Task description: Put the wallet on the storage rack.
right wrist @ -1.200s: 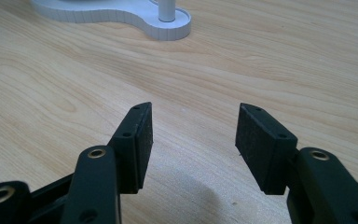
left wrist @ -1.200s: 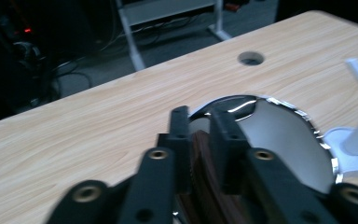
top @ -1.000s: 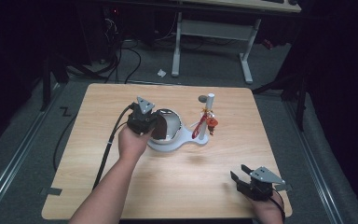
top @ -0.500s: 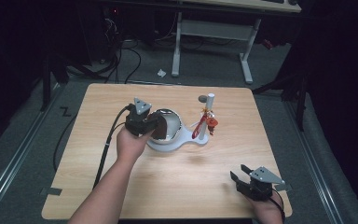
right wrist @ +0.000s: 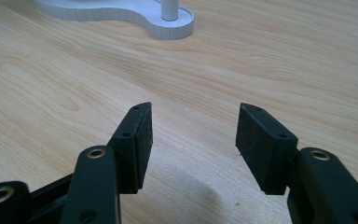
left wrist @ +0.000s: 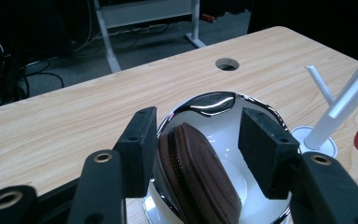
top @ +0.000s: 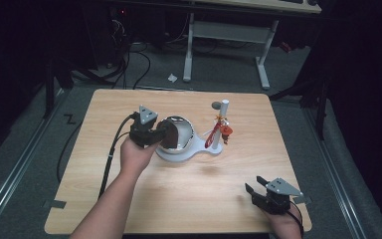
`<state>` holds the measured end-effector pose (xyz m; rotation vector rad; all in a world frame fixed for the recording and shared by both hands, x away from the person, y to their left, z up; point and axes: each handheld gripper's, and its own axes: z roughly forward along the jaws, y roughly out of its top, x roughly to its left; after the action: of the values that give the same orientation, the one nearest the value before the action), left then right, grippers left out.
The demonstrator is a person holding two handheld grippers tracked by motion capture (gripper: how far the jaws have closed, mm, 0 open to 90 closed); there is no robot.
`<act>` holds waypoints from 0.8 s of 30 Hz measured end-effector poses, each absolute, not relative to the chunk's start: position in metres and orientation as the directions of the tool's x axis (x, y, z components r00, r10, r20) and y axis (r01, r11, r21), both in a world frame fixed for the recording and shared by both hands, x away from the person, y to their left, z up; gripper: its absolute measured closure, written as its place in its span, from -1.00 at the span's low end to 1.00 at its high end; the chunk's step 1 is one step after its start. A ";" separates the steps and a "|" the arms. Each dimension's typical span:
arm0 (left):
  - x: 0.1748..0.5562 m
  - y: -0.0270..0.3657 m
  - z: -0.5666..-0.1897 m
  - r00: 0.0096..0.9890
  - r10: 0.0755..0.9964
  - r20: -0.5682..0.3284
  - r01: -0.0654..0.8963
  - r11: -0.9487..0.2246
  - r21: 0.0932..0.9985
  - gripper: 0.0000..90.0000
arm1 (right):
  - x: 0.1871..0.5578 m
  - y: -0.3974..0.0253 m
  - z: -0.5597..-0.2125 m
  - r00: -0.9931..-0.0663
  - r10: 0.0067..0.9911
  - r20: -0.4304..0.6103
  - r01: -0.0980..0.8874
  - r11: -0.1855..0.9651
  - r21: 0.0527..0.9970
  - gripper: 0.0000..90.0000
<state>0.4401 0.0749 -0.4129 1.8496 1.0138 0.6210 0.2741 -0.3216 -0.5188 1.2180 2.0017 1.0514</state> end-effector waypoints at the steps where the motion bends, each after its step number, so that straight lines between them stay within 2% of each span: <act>1: 0.440 0.076 -0.412 0.537 0.843 0.000 0.388 -0.248 0.888 0.03 | 0.274 -0.322 -0.519 -0.427 0.902 -0.066 0.457 0.279 0.844 0.03; 13: 0.424 0.091 -0.412 0.551 0.834 -0.009 0.368 -0.233 0.900 -0.07 | 0.274 -0.320 -0.520 -0.432 0.899 -0.068 0.461 0.285 0.841 0.03; 24: 0.398 0.113 -0.432 0.558 0.830 -0.014 0.374 -0.236 0.897 -0.08 | 0.275 -0.318 -0.521 -0.436 0.897 -0.069 0.465 0.291 0.836 0.02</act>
<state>0.3982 0.1134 -0.4318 1.8327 0.9869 0.5960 0.2747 -0.3184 -0.5210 1.2124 2.0218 1.0408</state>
